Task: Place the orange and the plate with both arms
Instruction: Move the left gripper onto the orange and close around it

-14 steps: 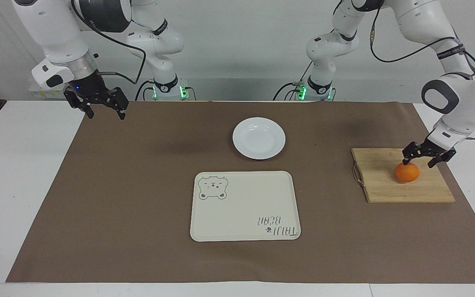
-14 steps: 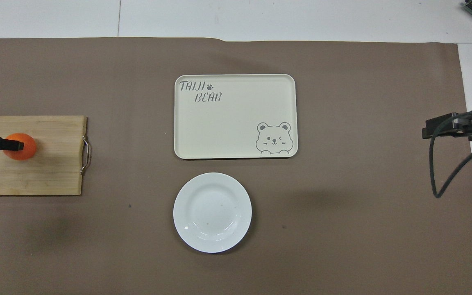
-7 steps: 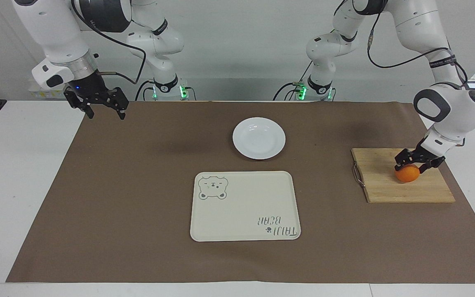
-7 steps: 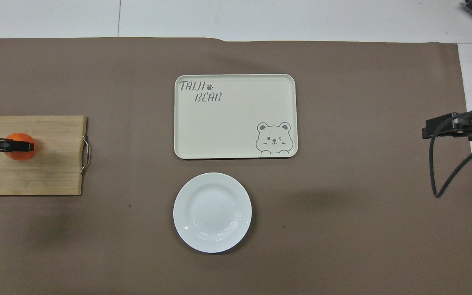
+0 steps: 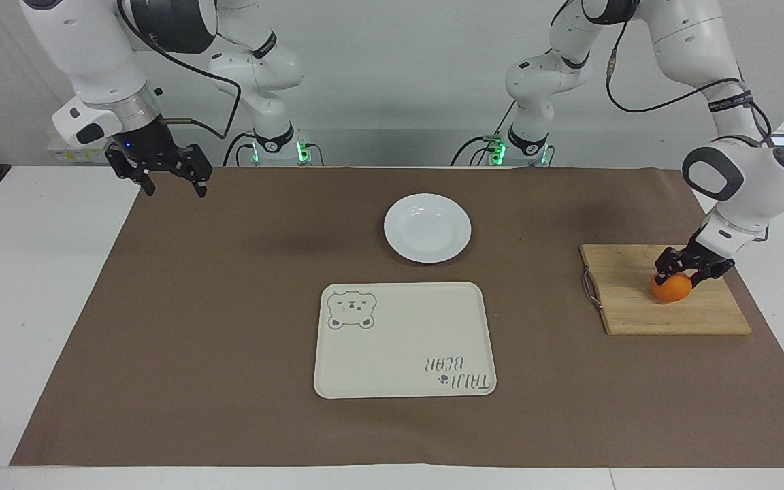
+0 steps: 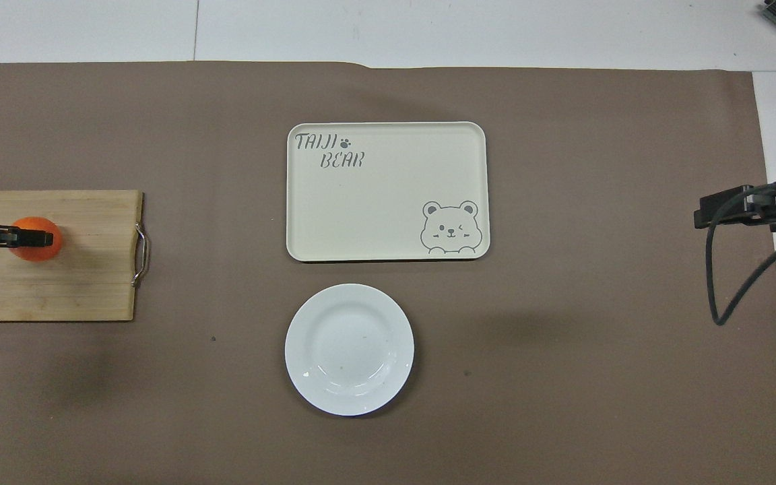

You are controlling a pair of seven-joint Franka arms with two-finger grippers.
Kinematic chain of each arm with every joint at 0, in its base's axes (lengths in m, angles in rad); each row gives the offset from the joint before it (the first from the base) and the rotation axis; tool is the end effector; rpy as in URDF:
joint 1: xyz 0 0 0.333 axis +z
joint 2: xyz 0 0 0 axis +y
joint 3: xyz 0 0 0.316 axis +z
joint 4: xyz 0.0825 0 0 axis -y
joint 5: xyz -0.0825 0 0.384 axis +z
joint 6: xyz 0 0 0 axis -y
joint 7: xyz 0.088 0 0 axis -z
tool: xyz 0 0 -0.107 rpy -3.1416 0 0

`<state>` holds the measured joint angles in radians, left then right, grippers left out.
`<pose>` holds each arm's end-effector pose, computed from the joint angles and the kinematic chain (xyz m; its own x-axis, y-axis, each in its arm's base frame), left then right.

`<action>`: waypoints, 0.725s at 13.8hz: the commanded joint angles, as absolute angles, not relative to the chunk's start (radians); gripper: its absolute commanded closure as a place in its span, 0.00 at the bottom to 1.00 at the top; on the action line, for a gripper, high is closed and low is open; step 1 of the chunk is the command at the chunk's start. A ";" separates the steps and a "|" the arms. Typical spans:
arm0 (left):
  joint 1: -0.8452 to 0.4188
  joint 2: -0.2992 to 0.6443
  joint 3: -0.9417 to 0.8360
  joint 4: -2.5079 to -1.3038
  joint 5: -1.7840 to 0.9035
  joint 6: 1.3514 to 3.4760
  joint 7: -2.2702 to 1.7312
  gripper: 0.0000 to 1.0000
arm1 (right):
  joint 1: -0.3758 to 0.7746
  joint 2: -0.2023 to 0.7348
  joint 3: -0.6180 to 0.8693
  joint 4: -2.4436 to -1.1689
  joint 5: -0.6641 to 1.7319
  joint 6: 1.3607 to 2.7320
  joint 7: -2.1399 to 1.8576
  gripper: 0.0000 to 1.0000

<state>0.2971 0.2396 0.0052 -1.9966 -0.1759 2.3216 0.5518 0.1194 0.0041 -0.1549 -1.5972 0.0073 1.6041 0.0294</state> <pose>0.5787 0.1770 0.3493 0.9822 -0.1282 0.1372 -0.1394 -0.9873 0.0758 0.5581 -0.0189 0.6127 0.9979 -0.0651 0.0027 -0.0651 -0.9979 -0.0067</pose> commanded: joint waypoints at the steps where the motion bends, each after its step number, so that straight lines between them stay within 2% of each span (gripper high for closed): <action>1: 0.299 0.227 0.003 -2.017 -0.190 2.344 0.572 1.00 | 0.110 -0.018 -0.144 -1.623 -0.002 1.611 0.043 0.00; 10: 0.288 0.197 0.003 -2.006 -0.189 2.329 0.571 1.00 | 0.109 -0.020 -0.144 -1.623 -0.002 1.611 0.043 0.00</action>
